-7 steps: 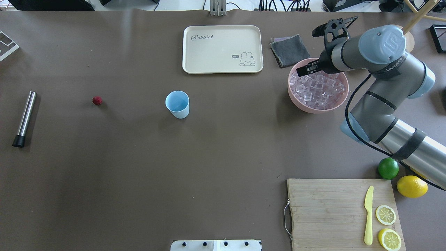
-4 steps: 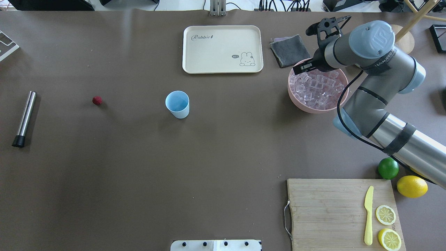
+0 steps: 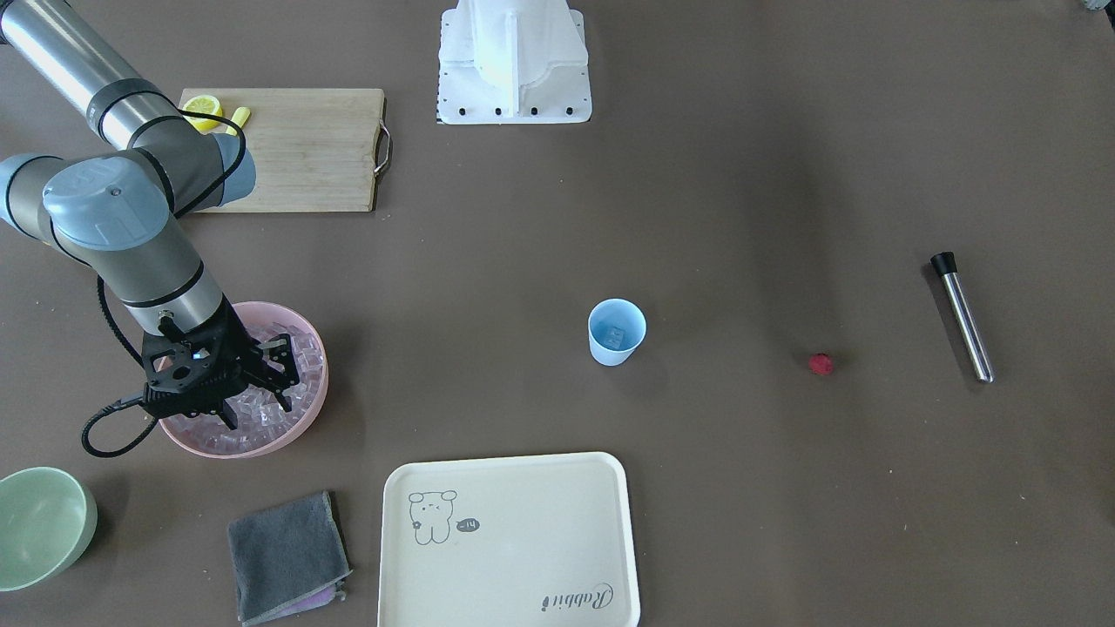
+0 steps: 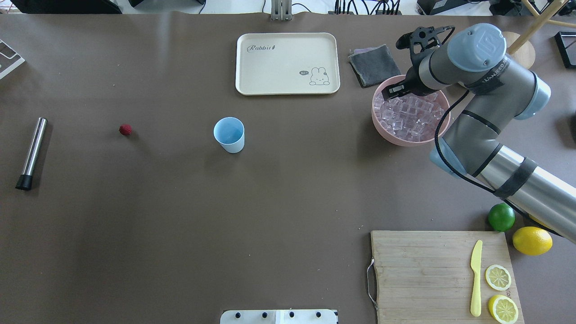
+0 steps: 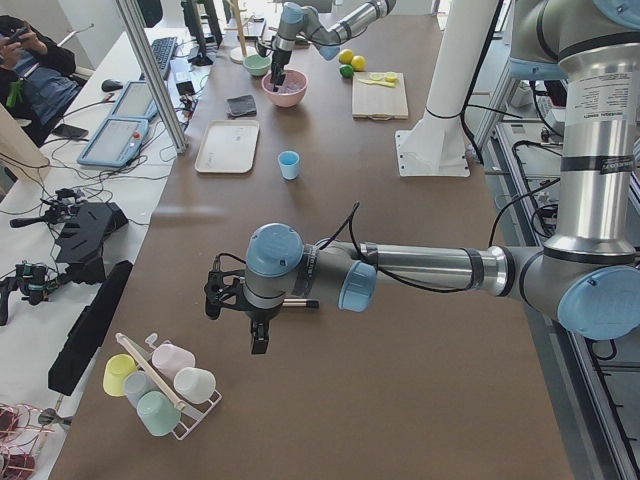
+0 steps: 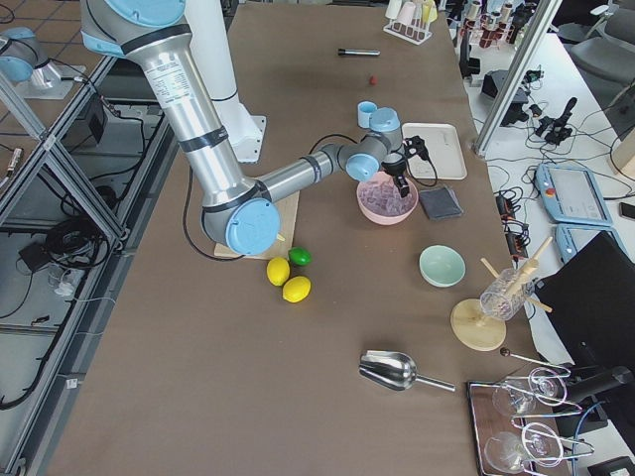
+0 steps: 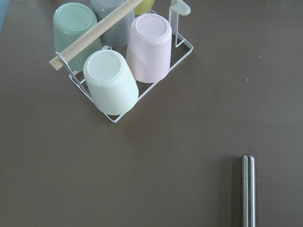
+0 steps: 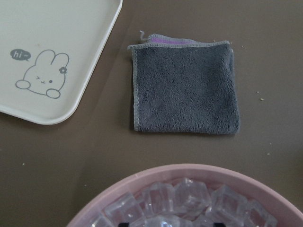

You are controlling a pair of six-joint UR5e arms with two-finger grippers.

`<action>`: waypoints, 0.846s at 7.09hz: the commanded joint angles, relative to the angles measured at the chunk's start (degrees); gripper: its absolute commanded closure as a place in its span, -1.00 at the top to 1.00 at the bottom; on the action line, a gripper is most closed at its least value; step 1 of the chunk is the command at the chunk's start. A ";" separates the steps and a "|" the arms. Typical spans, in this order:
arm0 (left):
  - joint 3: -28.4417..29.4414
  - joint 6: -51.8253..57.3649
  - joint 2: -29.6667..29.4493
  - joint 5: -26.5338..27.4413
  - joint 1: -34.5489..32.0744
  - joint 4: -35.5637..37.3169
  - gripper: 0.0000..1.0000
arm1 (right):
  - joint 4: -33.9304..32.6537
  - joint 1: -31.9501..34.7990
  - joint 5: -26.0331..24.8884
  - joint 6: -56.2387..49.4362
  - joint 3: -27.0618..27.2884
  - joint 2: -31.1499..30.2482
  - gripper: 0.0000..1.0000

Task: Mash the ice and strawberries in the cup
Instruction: 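Lower the right gripper into the bowl and grasp another ice cube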

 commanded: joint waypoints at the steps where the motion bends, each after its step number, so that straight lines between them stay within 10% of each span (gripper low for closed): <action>1: 0.02 0.00 0.19 0.00 0.00 0.00 0.97 | -1.46 -0.13 0.66 0.64 0.00 0.73 0.14; 6: -0.85 0.00 0.80 0.00 -0.62 0.00 0.97 | -2.26 -0.83 0.40 0.73 -0.70 0.29 -0.22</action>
